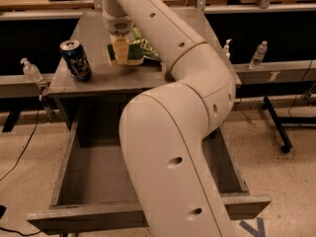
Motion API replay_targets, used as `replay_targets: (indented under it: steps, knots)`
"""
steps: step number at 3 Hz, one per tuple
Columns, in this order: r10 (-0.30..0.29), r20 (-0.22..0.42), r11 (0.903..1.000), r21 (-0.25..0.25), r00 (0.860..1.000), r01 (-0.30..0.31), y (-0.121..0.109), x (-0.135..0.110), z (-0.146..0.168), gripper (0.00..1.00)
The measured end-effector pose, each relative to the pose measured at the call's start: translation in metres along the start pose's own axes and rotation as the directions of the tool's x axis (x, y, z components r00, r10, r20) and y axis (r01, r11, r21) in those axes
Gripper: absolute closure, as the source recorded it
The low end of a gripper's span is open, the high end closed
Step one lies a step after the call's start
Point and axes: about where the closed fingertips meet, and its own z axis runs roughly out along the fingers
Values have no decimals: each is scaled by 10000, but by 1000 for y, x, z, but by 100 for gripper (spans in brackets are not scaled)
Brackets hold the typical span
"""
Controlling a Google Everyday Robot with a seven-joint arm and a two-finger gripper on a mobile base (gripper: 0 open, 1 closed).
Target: Pick sponge from top drawer and place on counter
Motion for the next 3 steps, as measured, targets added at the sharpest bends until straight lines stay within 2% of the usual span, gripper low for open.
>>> replay_targets:
  steps: [1, 2, 3]
  knots:
    - [-61, 68, 9998, 188, 10000, 60, -5, -3, 4, 35]
    - [-74, 156, 9992, 391, 9999, 68, -12, -6, 9, 4]
    - [-82, 184, 9989, 453, 9998, 74, -14, -7, 12, 0]
